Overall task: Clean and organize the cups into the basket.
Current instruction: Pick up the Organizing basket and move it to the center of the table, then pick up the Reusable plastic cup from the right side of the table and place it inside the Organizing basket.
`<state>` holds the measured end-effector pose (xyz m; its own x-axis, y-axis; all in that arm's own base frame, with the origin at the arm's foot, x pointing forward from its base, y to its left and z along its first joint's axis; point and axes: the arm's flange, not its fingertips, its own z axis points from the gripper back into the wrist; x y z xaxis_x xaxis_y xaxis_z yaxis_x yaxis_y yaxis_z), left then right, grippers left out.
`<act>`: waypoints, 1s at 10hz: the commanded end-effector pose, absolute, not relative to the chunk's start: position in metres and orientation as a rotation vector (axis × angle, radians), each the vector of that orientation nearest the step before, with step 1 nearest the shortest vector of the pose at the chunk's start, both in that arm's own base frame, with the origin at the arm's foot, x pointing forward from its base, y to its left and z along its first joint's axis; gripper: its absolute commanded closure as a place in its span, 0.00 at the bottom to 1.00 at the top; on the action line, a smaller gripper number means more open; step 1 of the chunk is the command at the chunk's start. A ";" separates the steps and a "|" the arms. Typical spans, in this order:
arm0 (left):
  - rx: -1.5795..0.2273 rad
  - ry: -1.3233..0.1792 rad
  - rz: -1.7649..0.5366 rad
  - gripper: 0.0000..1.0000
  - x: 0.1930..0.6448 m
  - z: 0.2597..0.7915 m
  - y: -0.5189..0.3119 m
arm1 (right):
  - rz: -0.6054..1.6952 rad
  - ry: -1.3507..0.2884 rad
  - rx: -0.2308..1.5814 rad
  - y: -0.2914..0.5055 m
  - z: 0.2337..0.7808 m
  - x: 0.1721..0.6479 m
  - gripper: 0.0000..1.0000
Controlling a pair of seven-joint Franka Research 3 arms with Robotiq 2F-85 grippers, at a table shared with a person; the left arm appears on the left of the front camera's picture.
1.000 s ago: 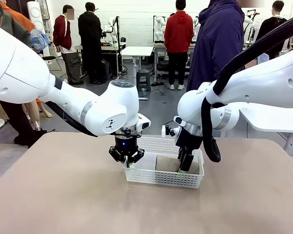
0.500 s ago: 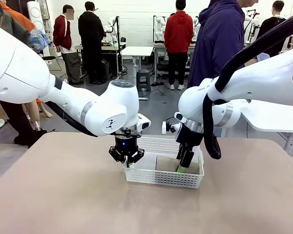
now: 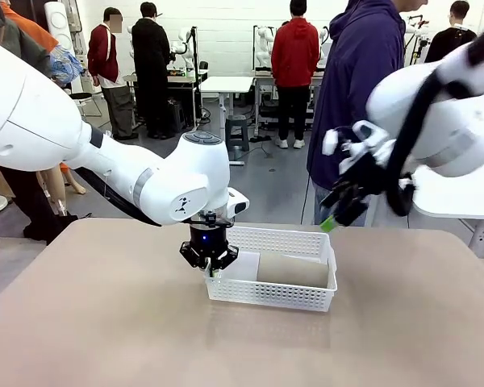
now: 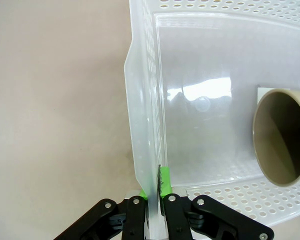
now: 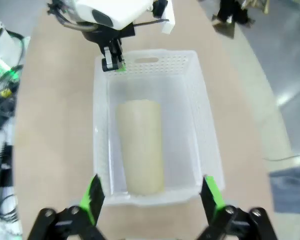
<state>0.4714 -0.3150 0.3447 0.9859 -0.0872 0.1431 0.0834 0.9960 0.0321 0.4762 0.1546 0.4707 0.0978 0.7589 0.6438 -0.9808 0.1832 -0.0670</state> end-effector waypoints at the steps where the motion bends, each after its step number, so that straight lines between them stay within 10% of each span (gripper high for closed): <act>1: 0.026 -0.146 -0.085 1.00 0.472 0.345 -0.315 | 1.360 -0.748 0.530 0.084 0.447 0.444 0.00; 10: 0.026 -0.146 -0.085 1.00 0.472 0.345 -0.315 | 1.121 -1.030 0.712 -0.144 0.370 0.384 0.00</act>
